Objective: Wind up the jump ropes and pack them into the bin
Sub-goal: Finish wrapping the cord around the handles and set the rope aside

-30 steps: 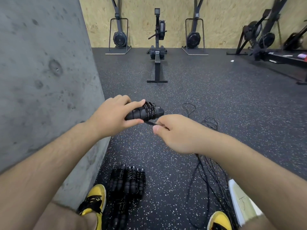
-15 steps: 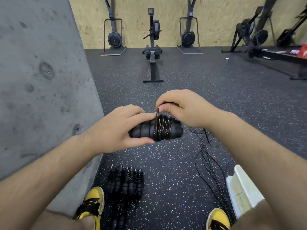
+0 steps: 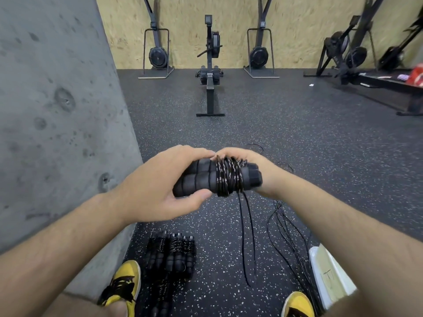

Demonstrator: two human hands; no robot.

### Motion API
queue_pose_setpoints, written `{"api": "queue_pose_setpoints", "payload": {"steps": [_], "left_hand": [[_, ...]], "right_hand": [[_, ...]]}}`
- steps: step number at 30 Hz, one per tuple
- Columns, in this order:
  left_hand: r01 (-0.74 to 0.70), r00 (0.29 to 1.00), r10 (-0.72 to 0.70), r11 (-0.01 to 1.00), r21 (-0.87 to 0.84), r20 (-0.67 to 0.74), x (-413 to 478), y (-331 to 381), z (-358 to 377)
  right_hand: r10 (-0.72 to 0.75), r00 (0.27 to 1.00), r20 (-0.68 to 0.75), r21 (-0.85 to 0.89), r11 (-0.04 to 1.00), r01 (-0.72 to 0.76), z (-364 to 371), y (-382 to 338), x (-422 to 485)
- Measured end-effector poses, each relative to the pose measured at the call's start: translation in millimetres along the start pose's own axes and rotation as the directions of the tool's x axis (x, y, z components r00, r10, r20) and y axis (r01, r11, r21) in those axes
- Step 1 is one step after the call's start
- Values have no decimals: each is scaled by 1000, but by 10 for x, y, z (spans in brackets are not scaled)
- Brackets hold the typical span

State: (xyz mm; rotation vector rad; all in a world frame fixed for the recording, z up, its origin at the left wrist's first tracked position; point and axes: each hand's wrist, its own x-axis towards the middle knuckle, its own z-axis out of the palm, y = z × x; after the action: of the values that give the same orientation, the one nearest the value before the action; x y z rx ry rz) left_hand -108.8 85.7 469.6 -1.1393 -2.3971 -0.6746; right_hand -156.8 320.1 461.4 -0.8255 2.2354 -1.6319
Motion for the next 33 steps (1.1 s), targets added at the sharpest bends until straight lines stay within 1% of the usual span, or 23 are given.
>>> {"api": "queue_pose_setpoints", "payload": {"steps": [2,3,5,6,8,9,12,14,18,19,20,21,23,24,25,27,31,33], "left_hand": [[8,1000,-6,999,42,-28,3,-41,0],[3,999,1,996,85,-39,14,-61,-7],[14,999,-7,982,189,-39,34,-140,-22],[29,999,-20,970,243,-40,43,-190,-34],[54,998,-36,941,335,-59,38,-327,-55],[67,996,-44,927,369,-72,28,-403,-64],[101,994,-71,896,433,-84,-2,-624,-77],[100,995,-82,872,479,-59,-33,-749,-75],[85,994,-109,839,538,14,-98,-887,-20],[78,994,-110,837,542,27,-102,-900,-1],[70,994,-107,839,540,37,-100,-907,19],[59,994,-102,843,534,50,-94,-902,39],[29,991,-91,856,516,95,-79,-868,81],[9,990,-80,864,503,120,-74,-843,101],[-15,988,-61,874,485,141,-70,-814,121],[-57,988,-12,899,433,155,-58,-741,148],[-104,986,58,948,301,157,-64,-533,190],[-111,984,74,965,236,159,-66,-388,182]], "right_hand": [[91,996,-12,-151,984,-92,93,13,-9],[136,991,-6,-134,982,-136,176,14,-4],[204,979,28,34,978,-205,355,25,24],[226,974,25,78,971,-227,441,20,41],[265,964,-3,63,962,-264,564,-33,60],[282,959,-13,9,959,-282,601,-77,55],[280,960,-12,-306,913,-270,621,-239,-1],[253,967,-13,-495,839,-226,598,-313,-53],[182,983,4,-717,685,-124,567,-491,-182],[145,989,6,-777,624,-87,570,-529,-206],[94,996,6,-840,541,-46,569,-563,-224],[28,1000,6,-899,437,-7,558,-575,-229],[-137,990,19,-968,245,52,497,-581,-214],[-217,976,26,-980,188,68,442,-570,-196],[-279,960,31,-984,158,78,374,-554,-166],[-357,933,41,-982,160,104,241,-521,-101],[-430,903,0,-971,215,102,-41,-381,0],[-400,916,-33,-958,274,85,-114,-316,8]]}}
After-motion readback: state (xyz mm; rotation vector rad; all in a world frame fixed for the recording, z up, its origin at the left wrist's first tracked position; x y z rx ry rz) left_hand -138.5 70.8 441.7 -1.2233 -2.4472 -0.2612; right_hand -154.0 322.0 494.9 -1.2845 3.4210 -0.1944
